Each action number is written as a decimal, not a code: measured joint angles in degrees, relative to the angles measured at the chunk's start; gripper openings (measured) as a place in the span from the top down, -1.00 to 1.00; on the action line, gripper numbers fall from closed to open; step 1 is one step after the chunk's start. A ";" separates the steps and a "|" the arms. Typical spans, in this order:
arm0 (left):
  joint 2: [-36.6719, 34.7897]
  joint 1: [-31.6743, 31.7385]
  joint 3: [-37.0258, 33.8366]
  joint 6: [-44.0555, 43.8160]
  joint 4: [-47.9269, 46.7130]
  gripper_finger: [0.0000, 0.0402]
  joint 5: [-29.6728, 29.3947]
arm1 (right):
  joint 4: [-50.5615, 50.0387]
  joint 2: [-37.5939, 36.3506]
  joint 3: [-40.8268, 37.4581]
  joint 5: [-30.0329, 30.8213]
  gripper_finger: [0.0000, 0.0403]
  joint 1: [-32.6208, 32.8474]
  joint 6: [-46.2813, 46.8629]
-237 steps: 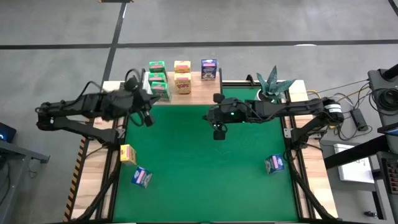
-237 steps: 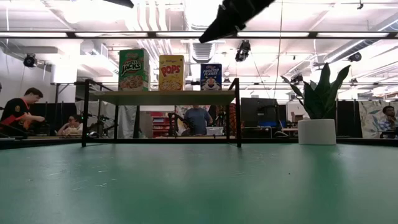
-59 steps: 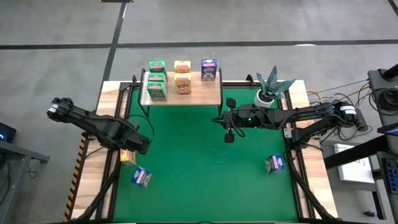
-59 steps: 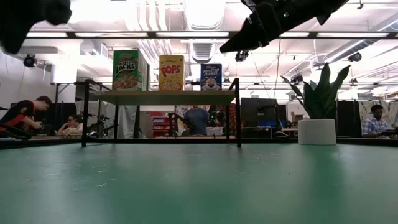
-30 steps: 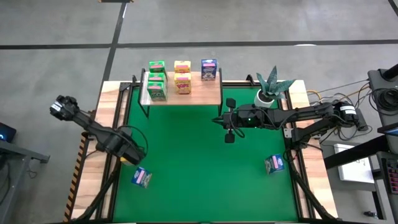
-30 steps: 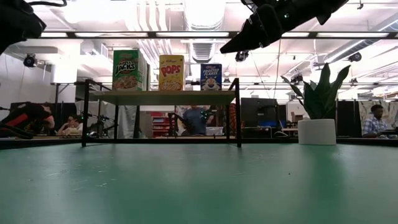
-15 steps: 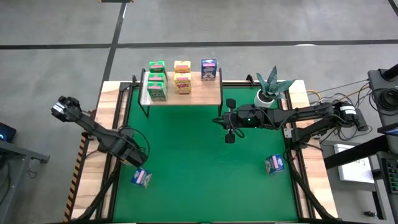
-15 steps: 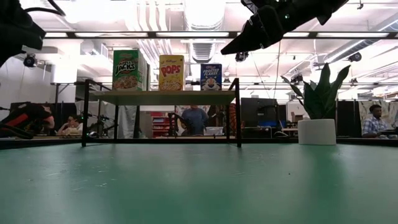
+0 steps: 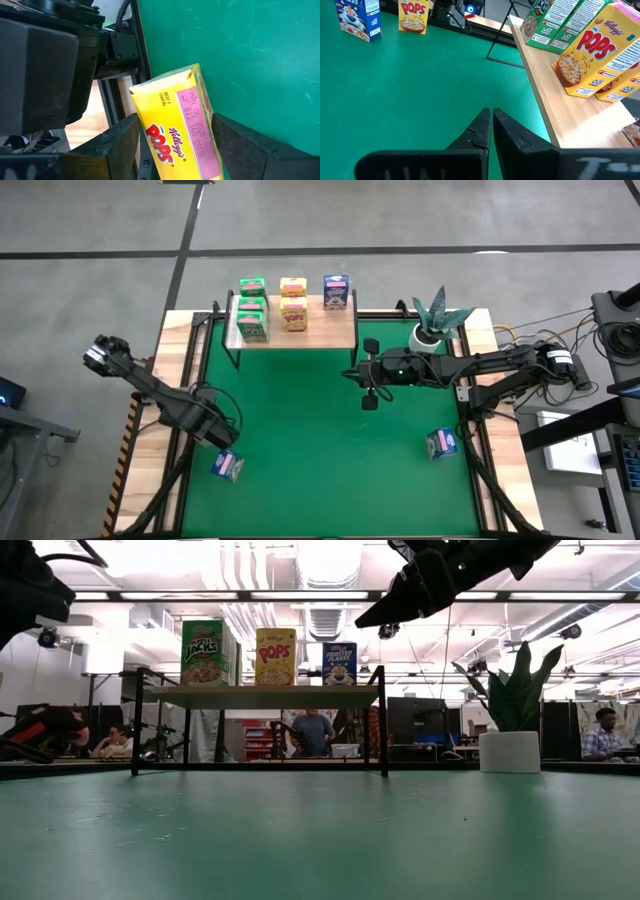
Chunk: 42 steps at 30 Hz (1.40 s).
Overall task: Stack cereal on shelf
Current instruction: Put the yellow cereal box on the shelf aligned with the other yellow cereal boxes
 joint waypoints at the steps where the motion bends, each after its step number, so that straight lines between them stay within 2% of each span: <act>1: 0.15 0.00 0.00 -0.01 -0.02 -0.15 0.00 | 0.00 0.00 0.00 0.00 0.96 0.00 0.00; 38: 0.59 -0.02 0.09 0.28 0.94 -0.15 0.07 | -0.28 0.00 0.00 0.00 0.96 0.00 0.02; 42: 0.59 -0.02 0.09 0.28 1.02 -0.04 0.09 | -0.31 0.00 0.00 0.00 0.96 0.00 0.02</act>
